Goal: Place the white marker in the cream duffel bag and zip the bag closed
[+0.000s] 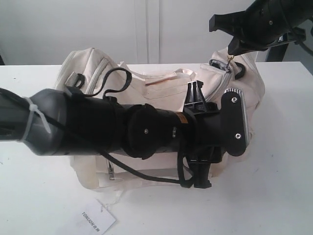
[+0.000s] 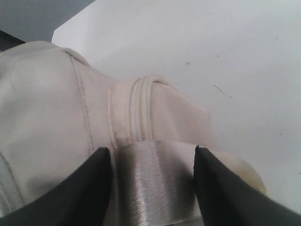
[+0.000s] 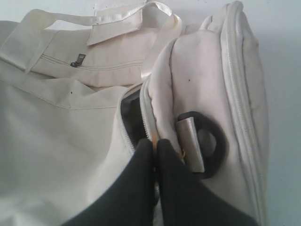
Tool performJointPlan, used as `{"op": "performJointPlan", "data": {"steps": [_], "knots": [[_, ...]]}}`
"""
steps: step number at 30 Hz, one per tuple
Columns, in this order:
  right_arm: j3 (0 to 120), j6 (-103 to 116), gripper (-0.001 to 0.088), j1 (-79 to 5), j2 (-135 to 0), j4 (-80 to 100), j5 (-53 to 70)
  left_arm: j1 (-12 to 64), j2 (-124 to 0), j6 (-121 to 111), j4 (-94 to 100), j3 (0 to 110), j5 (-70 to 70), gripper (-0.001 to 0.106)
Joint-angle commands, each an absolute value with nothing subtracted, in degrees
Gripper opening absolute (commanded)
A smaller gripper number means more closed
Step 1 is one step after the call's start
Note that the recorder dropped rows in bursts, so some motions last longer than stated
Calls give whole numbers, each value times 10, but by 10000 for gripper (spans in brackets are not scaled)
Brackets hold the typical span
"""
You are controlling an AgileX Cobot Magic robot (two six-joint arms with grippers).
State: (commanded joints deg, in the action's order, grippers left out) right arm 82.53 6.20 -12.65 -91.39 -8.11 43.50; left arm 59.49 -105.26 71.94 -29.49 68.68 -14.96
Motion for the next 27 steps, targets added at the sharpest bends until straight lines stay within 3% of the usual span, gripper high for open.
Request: {"op": "performJointPlan", "data": {"steps": [7, 27], "knots": [[825, 53, 0, -127, -914, -81, 422, 595, -1053, 719, -295, 687, -145, 1], [825, 27, 0, -127, -915, -73, 256, 595, -1053, 722, -248, 687, -62, 0]]}}
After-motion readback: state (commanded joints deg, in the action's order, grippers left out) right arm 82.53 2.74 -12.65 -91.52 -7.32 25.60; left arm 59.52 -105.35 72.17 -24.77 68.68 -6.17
